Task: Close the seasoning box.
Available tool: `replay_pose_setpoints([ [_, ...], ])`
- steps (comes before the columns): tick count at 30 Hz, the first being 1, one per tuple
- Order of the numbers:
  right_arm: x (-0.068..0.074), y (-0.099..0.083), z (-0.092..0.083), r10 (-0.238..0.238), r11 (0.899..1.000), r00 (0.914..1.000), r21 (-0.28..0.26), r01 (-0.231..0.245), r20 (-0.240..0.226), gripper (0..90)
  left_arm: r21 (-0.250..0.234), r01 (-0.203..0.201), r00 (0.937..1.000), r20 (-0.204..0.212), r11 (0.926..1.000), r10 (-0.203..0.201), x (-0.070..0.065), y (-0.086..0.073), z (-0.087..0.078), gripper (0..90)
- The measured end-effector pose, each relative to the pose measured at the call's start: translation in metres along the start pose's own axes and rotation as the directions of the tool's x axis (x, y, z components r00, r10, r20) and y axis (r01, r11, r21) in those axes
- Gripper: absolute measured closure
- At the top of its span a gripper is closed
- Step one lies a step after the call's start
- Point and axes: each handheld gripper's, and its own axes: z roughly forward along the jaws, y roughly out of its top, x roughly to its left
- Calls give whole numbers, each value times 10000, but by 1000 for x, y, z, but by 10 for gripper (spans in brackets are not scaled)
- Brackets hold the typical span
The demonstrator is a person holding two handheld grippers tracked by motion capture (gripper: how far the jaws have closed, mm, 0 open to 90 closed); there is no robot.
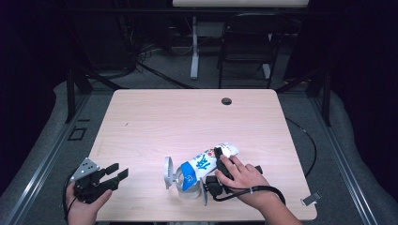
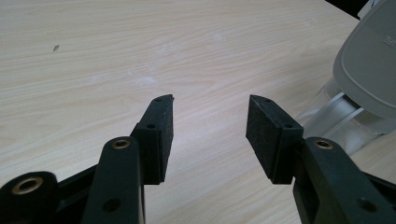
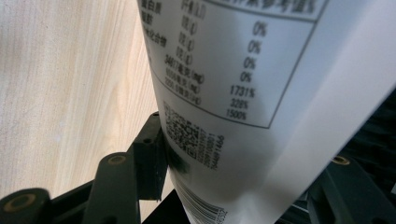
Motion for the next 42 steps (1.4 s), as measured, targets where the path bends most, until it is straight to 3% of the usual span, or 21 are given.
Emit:
replay_pose_setpoints([
  [42,2,2,0,-183,9998,9995,19,182,240,462,28,23,10000,1,10000,-23,1,-1,0,517],
])
